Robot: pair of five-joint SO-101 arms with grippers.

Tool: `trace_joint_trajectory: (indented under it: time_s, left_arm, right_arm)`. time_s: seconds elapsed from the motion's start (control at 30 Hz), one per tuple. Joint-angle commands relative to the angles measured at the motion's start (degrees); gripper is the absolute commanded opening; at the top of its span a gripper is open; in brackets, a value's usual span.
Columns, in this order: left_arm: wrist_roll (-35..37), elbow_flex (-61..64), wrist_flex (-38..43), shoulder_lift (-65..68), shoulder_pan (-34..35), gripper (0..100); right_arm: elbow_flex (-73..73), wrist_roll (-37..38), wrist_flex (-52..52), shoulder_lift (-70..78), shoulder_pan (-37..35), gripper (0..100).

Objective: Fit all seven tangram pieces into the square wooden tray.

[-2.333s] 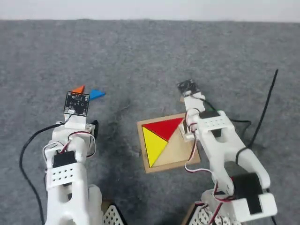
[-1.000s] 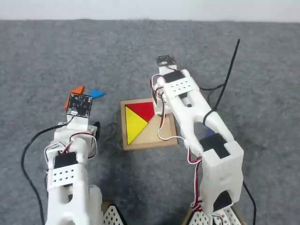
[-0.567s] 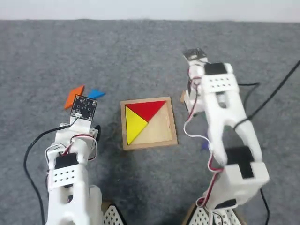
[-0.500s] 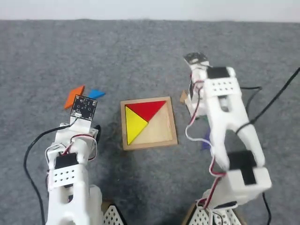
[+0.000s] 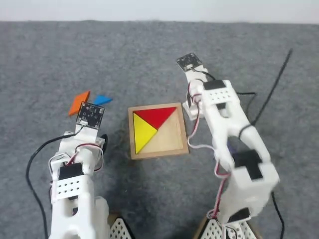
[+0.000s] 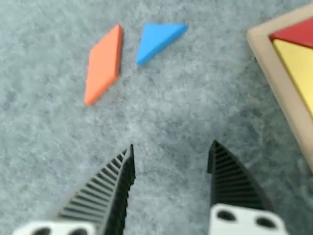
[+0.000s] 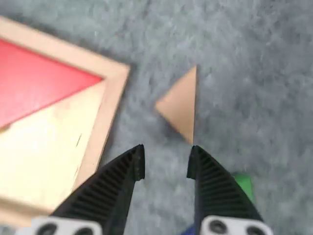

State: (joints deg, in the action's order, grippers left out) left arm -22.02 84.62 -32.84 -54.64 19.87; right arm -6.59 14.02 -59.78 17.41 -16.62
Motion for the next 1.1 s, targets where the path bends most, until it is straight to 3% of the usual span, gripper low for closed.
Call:
trace_joint_trajectory:
  time_s: [0.0,0.13,0.57,1.07]
  left_arm:
    - [-1.3,-0.5,1.6,-1.3,-0.5,24]
    - [-1.4,-0.4,1.6,-1.3,-0.5,24]
    - [-1.4,-0.3,1.6,-1.3,-0.5,24]
    - [-1.4,-0.3,1.6,-1.3,-0.5,24]
  right_arm:
    - [11.5,-2.8,-3.2,5.3,-0.7,24.6]
    - [19.1,-4.3,-7.4,10.5,-0.7,24.7]
    - [24.3,-9.1,-7.0,17.9,-0.4,10.2]
    - [24.3,-9.0,-8.8,16.1,0.0,10.1]
